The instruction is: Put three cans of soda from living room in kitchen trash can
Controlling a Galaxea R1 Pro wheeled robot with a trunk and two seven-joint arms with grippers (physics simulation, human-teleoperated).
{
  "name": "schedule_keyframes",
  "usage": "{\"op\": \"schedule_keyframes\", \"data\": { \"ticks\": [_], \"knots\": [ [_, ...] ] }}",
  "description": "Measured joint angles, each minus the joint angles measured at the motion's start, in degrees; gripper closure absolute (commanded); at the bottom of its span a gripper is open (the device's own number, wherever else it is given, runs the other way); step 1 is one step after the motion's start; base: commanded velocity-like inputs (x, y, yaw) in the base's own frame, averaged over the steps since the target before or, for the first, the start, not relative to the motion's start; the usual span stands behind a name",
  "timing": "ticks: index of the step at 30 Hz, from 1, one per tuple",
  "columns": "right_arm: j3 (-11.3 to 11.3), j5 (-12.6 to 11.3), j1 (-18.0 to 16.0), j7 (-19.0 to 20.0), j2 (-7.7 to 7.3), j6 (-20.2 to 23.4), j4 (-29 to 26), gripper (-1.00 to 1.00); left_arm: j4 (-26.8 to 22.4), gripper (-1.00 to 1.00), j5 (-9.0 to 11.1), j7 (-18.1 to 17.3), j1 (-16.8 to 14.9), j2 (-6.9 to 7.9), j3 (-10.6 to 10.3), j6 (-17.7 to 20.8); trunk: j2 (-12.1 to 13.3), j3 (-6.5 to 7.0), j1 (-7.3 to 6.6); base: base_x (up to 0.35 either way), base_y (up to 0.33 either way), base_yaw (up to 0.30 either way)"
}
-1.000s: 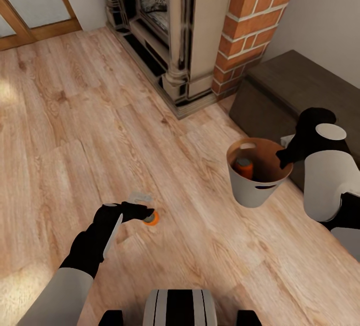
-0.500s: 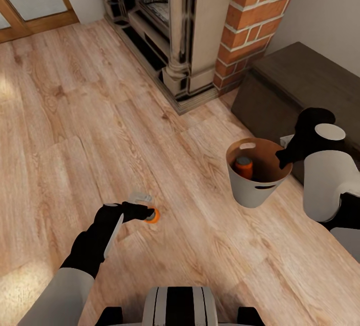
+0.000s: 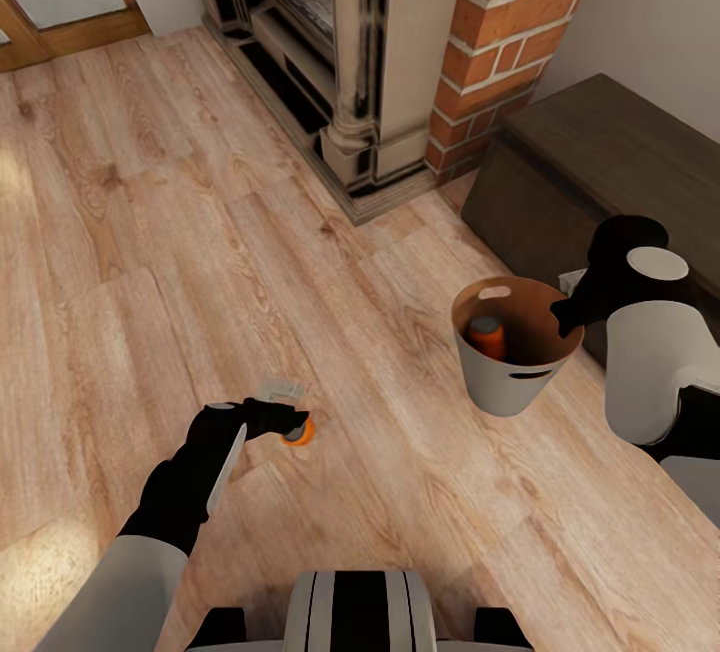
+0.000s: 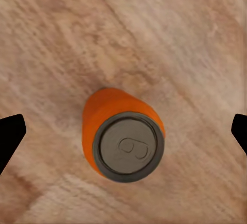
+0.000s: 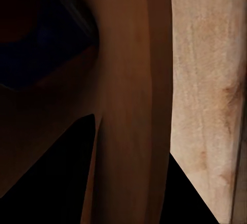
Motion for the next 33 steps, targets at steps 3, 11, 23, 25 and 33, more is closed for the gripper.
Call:
{"op": "schedule_keyframes", "data": {
  "ticks": [3,11,23,25,33],
  "knots": [
    [0.1,0.1,0.0,0.0,-0.02,0.0,0.0,1.0,0.0,-1.0,0.0,0.0,0.0,-0.01,0.0,0.0,0.0,-0.23,0.0,0.008,-0.009,0.0],
    [0.2,0.0,0.0,0.0,0.11,0.0,0.0,1.0,0.1,-1.0,0.0,0.1,0.0,-0.11,0.0,0.0,-3.2,-2.28,1.76,0.001,-0.002,0.0],
    [0.8,0.0,0.1,0.0,0.22,0.0,0.0,1.0,0.1,-1.0,0.0,0.1,0.0,-0.28,0.0,0.0,-5.2,-4.07,2.86,0.0,0.0,0.0],
    [0.8,0.0,0.0,0.0,0.22,0.0,0.0,1.0,0.1,-1.0,0.0,0.1,0.0,-0.28,0.0,0.0,-6.0,-4.56,3.3,0.0,0.0,0.0],
    [0.9,0.0,0.1,0.0,0.31,0.0,0.0,1.0,0.0,-1.0,0.0,0.1,0.0,-0.36,0.0,0.1,-7.6,-5.82,4.17,0.0,0.0,0.0]
  ]
}}
